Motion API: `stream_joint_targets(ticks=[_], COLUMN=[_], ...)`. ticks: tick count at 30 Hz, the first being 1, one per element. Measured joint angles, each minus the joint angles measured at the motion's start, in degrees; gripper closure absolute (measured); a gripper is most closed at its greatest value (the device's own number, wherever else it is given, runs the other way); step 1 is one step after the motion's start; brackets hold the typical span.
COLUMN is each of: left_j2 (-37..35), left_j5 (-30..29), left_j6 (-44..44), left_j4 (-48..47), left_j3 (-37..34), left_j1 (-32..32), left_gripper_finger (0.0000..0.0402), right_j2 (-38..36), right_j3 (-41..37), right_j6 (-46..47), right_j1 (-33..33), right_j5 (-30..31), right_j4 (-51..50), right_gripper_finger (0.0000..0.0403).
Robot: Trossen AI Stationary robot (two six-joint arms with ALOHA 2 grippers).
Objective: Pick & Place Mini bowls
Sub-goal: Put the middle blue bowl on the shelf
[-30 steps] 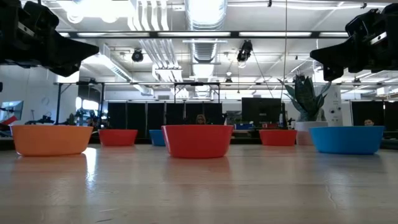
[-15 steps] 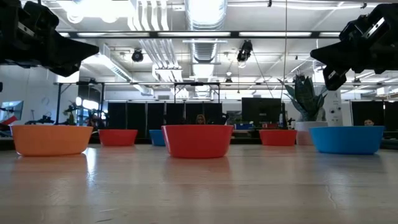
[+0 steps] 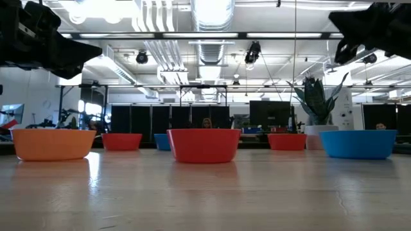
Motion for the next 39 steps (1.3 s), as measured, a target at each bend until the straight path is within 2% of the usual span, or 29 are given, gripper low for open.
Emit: stream_joint_targets(ticks=[3, 8, 12, 19, 24, 29, 35, 39], left_j2=[-0.01, 0.0, 0.0, -0.01, -0.01, 0.02, 0.01, 0.01], left_j5=[0.0, -0.01, -0.01, -0.01, 0.0, 0.01, -0.01, -0.01], left_j6=[-0.02, -0.02, -0.02, 0.0, -0.01, 0.0, -0.02, 0.0], left_j4=[-0.02, -0.01, -0.01, 0.0, -0.02, -0.02, -0.01, -0.02], left_j3=[0.0, 0.0, 0.0, 0.0, 0.0, 0.0, 0.0, 0.0], left_j1=[0.0, -0.01, -0.01, 0.0, -0.01, 0.01, 0.0, -0.01], left_gripper_finger=[0.0402, 0.0402, 0.0402, 0.0402, 0.0402, 0.0402, 0.0402, 0.0402], right_j2=[0.0, 0.11, 0.17, 1.5, 3.86, 7.62, 15.13, 21.48], right_j3=[0.25, 4.44, 11.19, 24.14, 30.08, 33.85, 35.97, 38.39], right_j6=[-0.17, -3.93, -9.06, -13.75, -8.42, 2.0, 8.21, 8.63], right_j1=[-0.02, -0.02, -0.02, -0.04, -0.04, -0.04, -0.02, -0.02], right_j5=[0.38, 3.49, 6.53, 19.11, 24.15, 24.24, 24.0, 23.81], right_j4=[2.08, -3.13, -15.31, -41.6, -52.11, -56.56, -59.84, -64.75], right_gripper_finger=[0.0394, 0.0394, 0.0394, 0.0394, 0.0394, 0.0394, 0.0394, 0.0394])
